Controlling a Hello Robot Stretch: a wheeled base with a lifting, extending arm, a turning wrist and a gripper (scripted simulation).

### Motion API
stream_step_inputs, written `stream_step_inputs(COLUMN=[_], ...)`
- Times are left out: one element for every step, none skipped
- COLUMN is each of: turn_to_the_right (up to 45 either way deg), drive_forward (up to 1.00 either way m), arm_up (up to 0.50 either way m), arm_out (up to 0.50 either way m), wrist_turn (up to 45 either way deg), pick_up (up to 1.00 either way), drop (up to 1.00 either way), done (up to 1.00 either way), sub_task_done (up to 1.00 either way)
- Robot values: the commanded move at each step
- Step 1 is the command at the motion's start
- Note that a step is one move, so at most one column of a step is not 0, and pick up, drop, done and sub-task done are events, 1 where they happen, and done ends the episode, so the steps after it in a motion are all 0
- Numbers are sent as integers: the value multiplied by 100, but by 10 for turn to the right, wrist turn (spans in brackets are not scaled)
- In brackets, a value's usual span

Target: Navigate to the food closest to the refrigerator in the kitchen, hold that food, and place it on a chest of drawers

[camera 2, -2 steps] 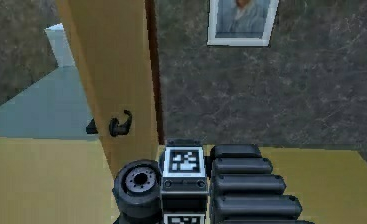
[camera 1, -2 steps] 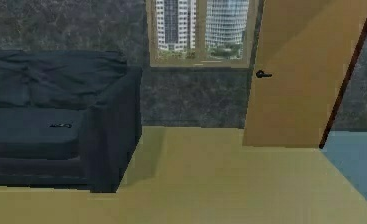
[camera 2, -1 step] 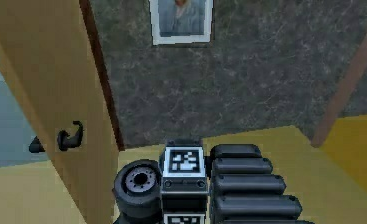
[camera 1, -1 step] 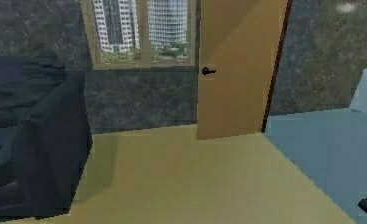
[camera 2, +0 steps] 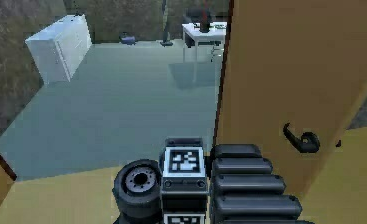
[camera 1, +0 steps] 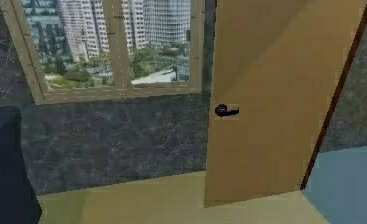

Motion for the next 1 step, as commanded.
stream_step_inputs(turn_to_the_right=[150], drive_forward=[0], arm_up=[0], arm_out=[0], wrist_turn=[0], pick_up=[0], drop=[0], done=[0], sub_task_done=[0])
